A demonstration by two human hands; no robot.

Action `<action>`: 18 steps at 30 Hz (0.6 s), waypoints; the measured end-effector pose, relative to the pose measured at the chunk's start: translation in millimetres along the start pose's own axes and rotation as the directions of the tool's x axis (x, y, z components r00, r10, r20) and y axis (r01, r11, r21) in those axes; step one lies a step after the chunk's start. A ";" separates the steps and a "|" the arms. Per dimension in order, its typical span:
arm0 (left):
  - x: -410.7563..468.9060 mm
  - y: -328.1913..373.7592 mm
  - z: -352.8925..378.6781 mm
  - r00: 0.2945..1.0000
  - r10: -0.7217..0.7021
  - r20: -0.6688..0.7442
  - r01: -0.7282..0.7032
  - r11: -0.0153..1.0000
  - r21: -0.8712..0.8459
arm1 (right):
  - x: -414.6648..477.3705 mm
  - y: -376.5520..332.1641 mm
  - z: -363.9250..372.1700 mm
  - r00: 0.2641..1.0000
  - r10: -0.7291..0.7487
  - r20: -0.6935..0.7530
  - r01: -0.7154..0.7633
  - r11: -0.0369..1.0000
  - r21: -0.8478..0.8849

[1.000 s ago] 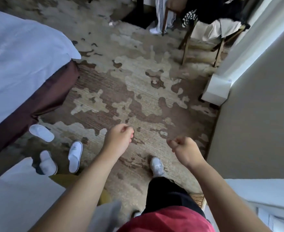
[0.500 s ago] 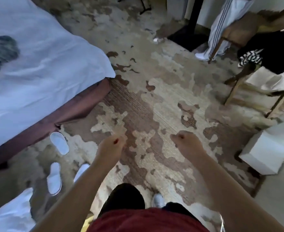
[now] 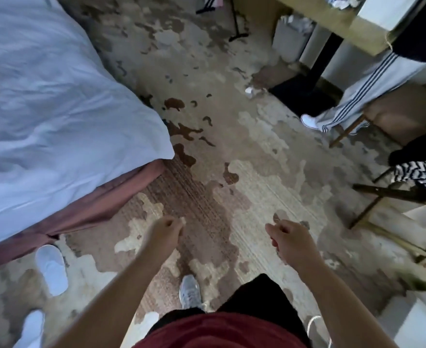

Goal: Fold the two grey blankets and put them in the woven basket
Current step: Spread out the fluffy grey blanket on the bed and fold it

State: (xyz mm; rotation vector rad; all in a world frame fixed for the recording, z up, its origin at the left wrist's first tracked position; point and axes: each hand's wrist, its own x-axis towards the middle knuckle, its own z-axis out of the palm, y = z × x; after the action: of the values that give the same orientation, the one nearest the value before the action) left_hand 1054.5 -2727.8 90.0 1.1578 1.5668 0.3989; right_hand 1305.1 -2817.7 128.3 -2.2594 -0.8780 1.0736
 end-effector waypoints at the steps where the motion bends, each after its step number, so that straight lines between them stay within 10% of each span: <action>1: 26.8 37.3 1.5 0.998 0.054 0.010 -0.054 0.998 0.027 | 15.2 -4.7 -7.3 0.999 0.030 -0.025 -0.030 0.999 0.013; 9: 224.9 247.8 13.2 0.973 0.230 -0.013 -0.230 0.973 -0.029 | 185.4 -58.3 -41.7 0.977 0.207 -0.047 -0.205 0.978 0.034; 18: 360.0 243.3 -68.6 0.928 -0.159 -0.336 0.164 0.986 -0.014 | 464.9 -354.7 -8.6 0.940 -0.199 0.277 0.254 0.950 -0.179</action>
State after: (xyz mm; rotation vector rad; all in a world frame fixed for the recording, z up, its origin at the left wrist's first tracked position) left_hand 1131.5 -2294.8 97.3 0.9965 1.9510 0.4957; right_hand 1416.6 -2243.7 135.7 -2.1441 -1.3859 1.2289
